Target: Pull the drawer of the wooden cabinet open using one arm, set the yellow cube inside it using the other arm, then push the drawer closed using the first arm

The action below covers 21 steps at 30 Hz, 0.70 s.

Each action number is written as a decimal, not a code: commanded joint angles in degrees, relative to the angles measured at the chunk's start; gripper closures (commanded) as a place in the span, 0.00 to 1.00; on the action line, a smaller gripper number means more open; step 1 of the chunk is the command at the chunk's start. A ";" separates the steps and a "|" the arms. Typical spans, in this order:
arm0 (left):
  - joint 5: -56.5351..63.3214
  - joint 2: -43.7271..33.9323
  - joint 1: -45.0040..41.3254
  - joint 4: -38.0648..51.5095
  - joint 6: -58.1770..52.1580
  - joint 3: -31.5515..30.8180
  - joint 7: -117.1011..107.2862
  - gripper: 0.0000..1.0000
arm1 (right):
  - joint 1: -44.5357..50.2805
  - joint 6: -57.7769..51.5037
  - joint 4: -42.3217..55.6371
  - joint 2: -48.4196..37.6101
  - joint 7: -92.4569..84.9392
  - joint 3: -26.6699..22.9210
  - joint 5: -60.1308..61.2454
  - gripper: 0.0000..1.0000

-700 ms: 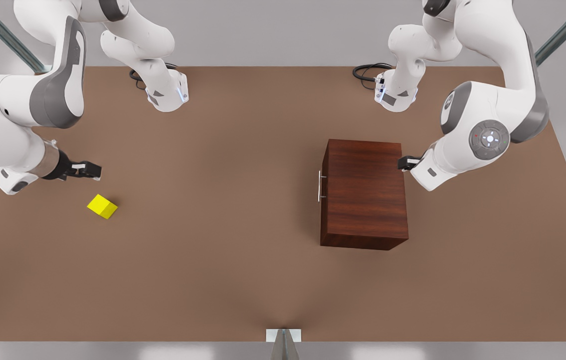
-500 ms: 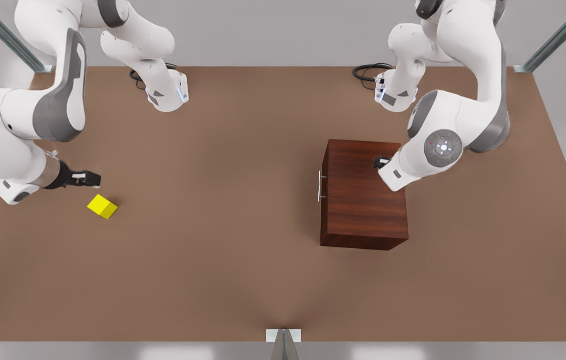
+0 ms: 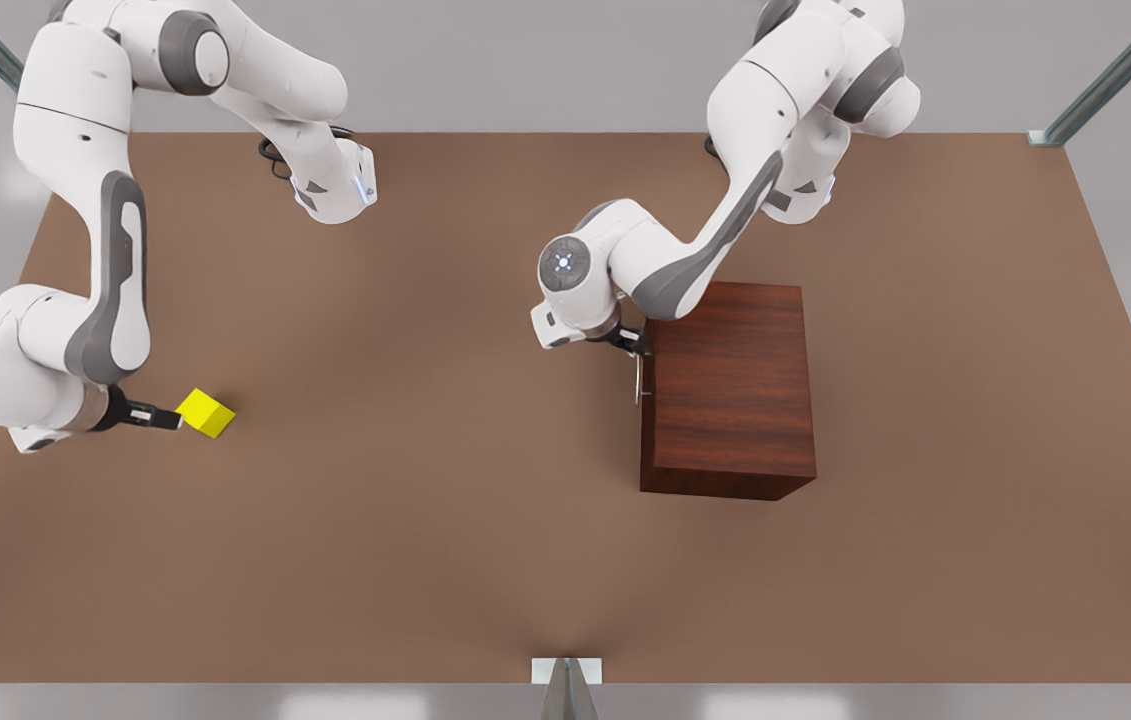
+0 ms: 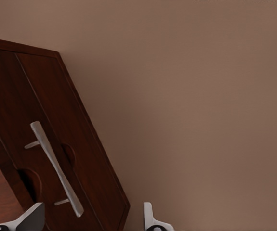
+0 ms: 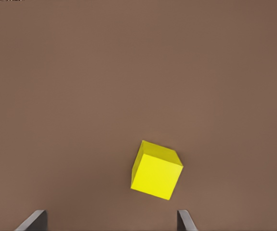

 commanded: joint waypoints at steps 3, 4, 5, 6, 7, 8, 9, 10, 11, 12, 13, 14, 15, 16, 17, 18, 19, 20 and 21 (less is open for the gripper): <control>1.35 1.18 -1.39 -0.15 3.51 0.02 -25.92 0.00 | -0.38 13.64 -5.94 -1.60 2.95 -0.18 -0.14 0.00; 1.44 1.27 -1.48 0.11 3.51 0.02 -26.80 0.00 | -0.47 15.31 -7.43 -1.86 3.65 -0.18 -0.14 0.00; 1.52 1.53 -1.74 0.81 3.43 0.02 -26.89 0.00 | -0.47 19.53 -11.12 -2.83 4.44 -0.27 -0.14 0.00; 2.75 1.53 -2.18 0.81 3.34 0.02 -26.89 0.00 | -0.47 20.50 -12.09 -2.66 6.02 -0.18 -0.14 0.00; 4.33 1.44 -2.45 0.90 2.20 0.02 -26.98 0.00 | -0.82 21.29 -13.23 -2.39 6.64 -0.18 0.04 0.00; 4.60 1.62 -2.71 0.90 1.76 0.02 -27.15 0.00 | -1.26 22.52 -14.38 -2.57 6.64 -0.18 0.12 0.00; 6.62 1.70 -2.62 0.81 1.23 0.02 -28.56 0.00 | -1.52 23.57 -14.82 -2.30 6.64 -0.18 0.21 0.00; 6.62 2.06 -2.62 0.81 0.61 0.02 -28.56 0.00 | -1.52 23.75 -14.99 -2.21 7.16 -0.18 0.21 0.00; 6.62 2.32 -2.45 0.90 0.61 0.02 -28.65 0.00 | -1.52 23.84 -15.34 -2.21 7.69 -0.18 0.12 0.00; 6.97 3.55 -2.36 1.77 1.14 0.11 -28.56 0.00 | -1.61 25.24 -16.04 -2.13 7.69 -0.18 0.12 0.00; 7.32 4.43 -2.10 3.71 0.79 0.20 -28.56 0.00 | -1.61 27.27 -17.45 -2.13 7.69 -0.18 0.12 0.00; 7.76 4.61 -1.92 3.71 0.79 0.29 -28.56 0.00 | -1.52 27.27 -17.45 -1.77 7.61 -0.18 0.12 0.00; 7.85 4.78 -1.74 3.71 0.70 0.29 -28.56 0.00 | -1.52 27.27 -17.89 -1.69 7.61 -0.18 0.12 0.00; 7.68 4.78 -1.74 3.71 0.61 0.29 -28.56 0.00 | -1.52 27.27 -18.07 -1.43 7.61 -0.18 0.12 0.00; 7.59 4.78 -1.22 3.45 -0.43 0.29 -28.56 0.00 | -1.52 27.27 -18.15 -1.25 7.61 -0.27 0.04 0.00; 7.68 4.87 -1.13 3.36 -1.32 0.29 -28.47 0.00 | -1.52 27.18 -18.24 -0.98 7.61 -0.27 -0.32 0.00; 7.68 4.96 -1.13 3.36 -1.32 0.29 -28.47 0.00 | -1.61 26.83 -18.16 -0.55 7.08 -0.18 -0.32 0.00; 7.68 5.22 -1.13 3.36 -1.23 0.29 -28.47 0.00 | -1.70 26.30 -18.16 -0.02 6.73 -0.18 -0.32 0.00; 7.68 5.22 -1.04 3.36 -1.50 0.29 -28.47 0.00 | -1.70 25.95 -18.33 0.25 6.64 -0.18 -0.40 0.00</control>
